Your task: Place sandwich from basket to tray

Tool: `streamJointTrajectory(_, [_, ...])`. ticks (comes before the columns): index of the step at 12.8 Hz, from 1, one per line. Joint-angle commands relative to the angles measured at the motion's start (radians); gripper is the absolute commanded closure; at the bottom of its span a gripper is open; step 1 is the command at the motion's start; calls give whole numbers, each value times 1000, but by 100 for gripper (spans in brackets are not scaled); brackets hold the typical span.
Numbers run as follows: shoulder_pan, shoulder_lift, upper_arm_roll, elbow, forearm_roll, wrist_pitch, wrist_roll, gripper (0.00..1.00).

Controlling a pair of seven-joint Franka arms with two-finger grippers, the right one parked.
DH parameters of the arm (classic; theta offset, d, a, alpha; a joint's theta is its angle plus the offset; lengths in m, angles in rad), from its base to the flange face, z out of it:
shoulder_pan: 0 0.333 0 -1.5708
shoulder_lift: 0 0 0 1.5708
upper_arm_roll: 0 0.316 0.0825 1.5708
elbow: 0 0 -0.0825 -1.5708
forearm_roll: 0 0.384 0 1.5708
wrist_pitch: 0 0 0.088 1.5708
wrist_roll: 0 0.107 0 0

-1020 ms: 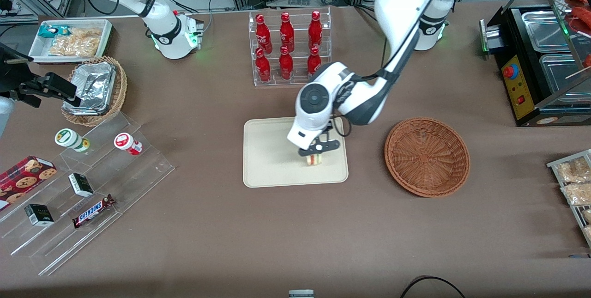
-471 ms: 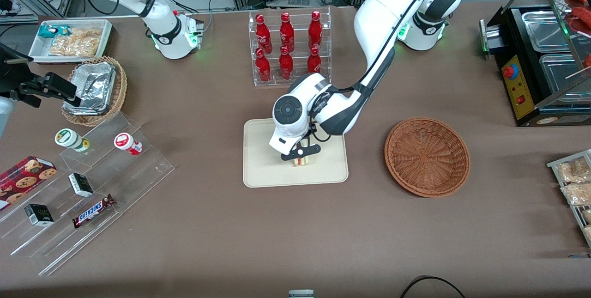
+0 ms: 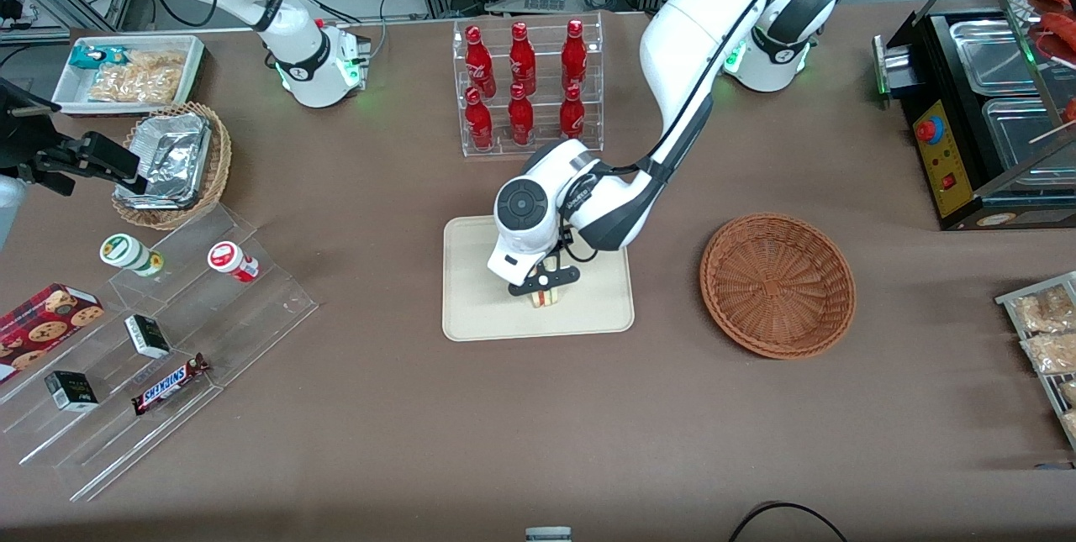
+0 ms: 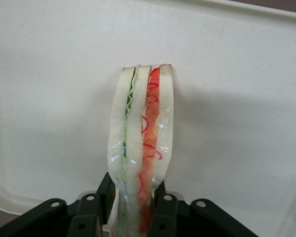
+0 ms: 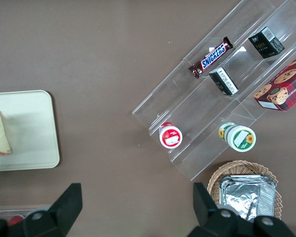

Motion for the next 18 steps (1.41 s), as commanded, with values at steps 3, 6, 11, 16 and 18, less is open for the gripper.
streamJointTrajectory(3, [-15, -54, 11, 28, 20, -17, -24, 0])
streamJointTrajectory(6, [-9, -143, 14, 26, 18, -121, -27, 0])
streamJointTrajectory(11, [6, -261, 22, -39, 127, -270, 20, 0])
streamJointTrajectory(16, [123, -433, 48, -228, 115, -270, 103, 0])
streamJointTrajectory(18, [195, -500, 48, -299, 98, -267, 194, 0])
